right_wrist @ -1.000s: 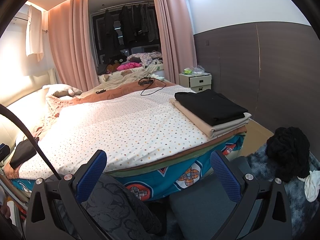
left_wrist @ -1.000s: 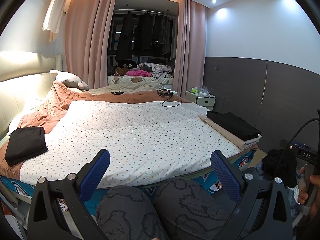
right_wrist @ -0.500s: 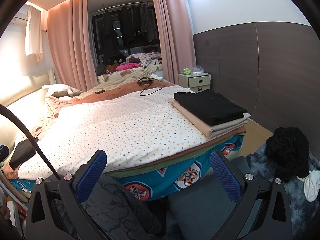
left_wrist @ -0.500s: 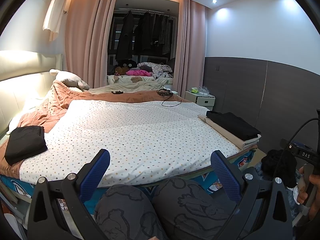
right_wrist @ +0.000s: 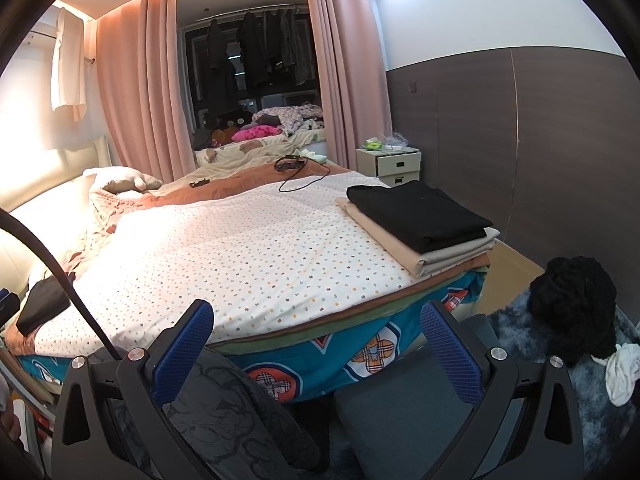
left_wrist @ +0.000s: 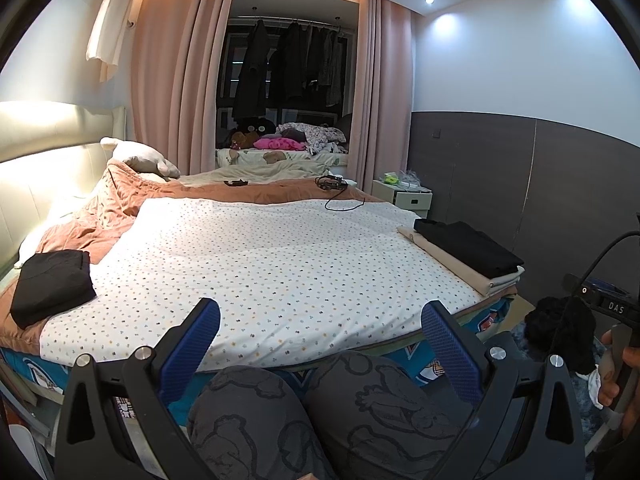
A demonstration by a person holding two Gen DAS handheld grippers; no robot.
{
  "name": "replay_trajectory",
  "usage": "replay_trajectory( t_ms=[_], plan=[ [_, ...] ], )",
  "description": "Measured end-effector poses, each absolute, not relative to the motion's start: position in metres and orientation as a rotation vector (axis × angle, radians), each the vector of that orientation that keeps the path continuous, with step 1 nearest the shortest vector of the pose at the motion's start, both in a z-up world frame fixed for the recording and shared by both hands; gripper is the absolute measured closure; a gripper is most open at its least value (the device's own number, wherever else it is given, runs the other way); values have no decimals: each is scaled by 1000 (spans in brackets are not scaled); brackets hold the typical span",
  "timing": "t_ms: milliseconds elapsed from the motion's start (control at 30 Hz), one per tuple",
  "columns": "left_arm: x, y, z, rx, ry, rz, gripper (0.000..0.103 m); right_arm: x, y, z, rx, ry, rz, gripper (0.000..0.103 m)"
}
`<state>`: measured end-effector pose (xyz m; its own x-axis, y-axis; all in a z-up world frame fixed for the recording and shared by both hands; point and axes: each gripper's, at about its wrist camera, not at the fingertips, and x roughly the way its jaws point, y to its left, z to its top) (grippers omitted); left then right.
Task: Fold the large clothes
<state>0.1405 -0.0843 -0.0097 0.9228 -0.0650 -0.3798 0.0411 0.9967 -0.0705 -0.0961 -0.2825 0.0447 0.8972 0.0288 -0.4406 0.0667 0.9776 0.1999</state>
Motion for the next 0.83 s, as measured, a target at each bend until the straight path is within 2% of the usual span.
replay_trajectory(
  t_ms=[833],
  plan=[
    [137,-82,-7,-64,373,-55,0,-96,-284,44,158,452,-48,0]
  ],
)
